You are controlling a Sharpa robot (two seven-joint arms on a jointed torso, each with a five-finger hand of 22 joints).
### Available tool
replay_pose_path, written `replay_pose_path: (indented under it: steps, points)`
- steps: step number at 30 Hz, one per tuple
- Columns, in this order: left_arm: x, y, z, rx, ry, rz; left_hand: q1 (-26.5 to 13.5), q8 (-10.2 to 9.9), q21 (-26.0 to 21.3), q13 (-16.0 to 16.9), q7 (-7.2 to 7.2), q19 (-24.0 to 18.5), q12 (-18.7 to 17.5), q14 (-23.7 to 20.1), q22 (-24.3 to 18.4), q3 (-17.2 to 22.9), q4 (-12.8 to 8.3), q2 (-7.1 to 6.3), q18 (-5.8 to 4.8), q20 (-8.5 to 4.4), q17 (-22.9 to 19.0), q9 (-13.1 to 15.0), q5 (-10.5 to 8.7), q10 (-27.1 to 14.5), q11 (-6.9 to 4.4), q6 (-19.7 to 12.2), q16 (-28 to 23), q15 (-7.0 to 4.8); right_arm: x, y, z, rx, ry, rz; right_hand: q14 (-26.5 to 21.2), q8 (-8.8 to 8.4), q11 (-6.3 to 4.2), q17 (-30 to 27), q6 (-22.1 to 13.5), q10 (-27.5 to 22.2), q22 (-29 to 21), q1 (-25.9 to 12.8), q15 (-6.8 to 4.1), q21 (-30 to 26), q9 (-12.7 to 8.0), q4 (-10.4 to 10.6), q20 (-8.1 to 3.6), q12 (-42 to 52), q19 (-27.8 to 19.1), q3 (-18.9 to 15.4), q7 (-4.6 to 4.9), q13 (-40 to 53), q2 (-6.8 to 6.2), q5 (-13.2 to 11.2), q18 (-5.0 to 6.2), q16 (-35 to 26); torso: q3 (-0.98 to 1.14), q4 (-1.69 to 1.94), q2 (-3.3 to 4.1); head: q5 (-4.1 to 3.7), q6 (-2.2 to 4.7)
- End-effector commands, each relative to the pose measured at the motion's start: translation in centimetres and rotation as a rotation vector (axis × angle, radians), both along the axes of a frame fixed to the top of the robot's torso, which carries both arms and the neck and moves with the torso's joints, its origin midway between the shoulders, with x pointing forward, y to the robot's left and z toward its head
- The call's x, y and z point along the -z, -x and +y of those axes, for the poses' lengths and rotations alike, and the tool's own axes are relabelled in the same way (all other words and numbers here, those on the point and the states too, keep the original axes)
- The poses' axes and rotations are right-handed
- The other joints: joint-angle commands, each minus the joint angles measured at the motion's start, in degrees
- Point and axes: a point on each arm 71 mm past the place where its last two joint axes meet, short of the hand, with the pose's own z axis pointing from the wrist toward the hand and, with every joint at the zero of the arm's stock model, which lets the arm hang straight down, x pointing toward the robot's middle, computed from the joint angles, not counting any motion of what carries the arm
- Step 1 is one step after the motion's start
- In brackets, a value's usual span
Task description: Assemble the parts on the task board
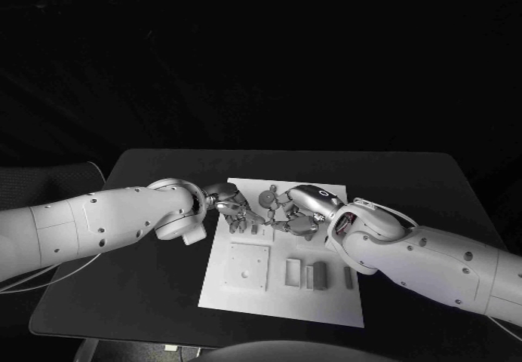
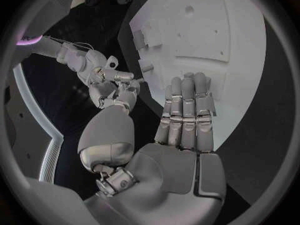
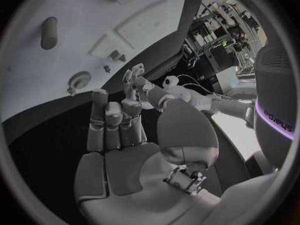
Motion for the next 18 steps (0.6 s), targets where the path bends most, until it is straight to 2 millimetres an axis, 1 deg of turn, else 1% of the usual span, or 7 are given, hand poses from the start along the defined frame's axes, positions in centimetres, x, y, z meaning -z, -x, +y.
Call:
replay_pose_path:
  steps: [1,15,18]
  points:
    - [0.01,0.10,-0.25,0.019,-0.010,0.003,0.30,-0.12,0.27,0.19,0.09,-0.23,0.21,-0.47,0.12,-0.02,-0.59,0.55,1.13,0.03,0.10,0.09,-0.20,-0.50,0.04,0.17,0.25,-0.02,-0.02,0.09,0.13,-0.010,0.003,0.000,0.08,-0.14,-0.02,-0.06,-0.26,0.50,0.78,-0.36,-0.34,0.11,-0.03,0.09,0.01,-0.08,0.37,0.41,0.11,-0.06,0.26,0.41,0.81,0.06,0.00,-0.03,0.00,-0.01,0.01]
    - [0.00,0.11,-0.29,0.021,-0.010,0.004,0.44,-0.18,0.24,0.66,0.10,-0.27,0.13,-0.52,0.37,-0.20,-1.61,0.85,1.13,0.03,0.10,0.23,-0.20,-0.60,0.05,0.15,0.28,-0.01,0.01,0.06,0.09,-0.009,0.006,0.000,0.18,0.03,-0.12,-0.07,0.08,0.56,0.79,-0.40,-0.41,0.14,0.05,0.11,-0.03,-0.07,0.47,0.49,0.00,-0.06,0.37,0.43,0.81,0.07,-0.02,0.00,-0.01,-0.03,0.00]
    - [0.01,0.09,-0.26,0.020,-0.013,0.003,0.48,-0.19,0.24,0.82,0.10,-0.26,0.11,-0.52,0.45,-0.26,-1.96,0.97,1.12,0.04,0.10,0.28,-0.20,-0.63,0.06,0.16,0.30,0.00,0.01,0.07,0.09,-0.009,0.007,0.000,0.19,0.03,-0.13,-0.07,0.10,0.56,0.79,-0.39,-0.42,0.15,0.06,0.10,-0.04,-0.07,0.48,0.50,-0.01,-0.06,0.39,0.44,0.81,0.07,0.01,0.00,0.01,0.00,-0.01]
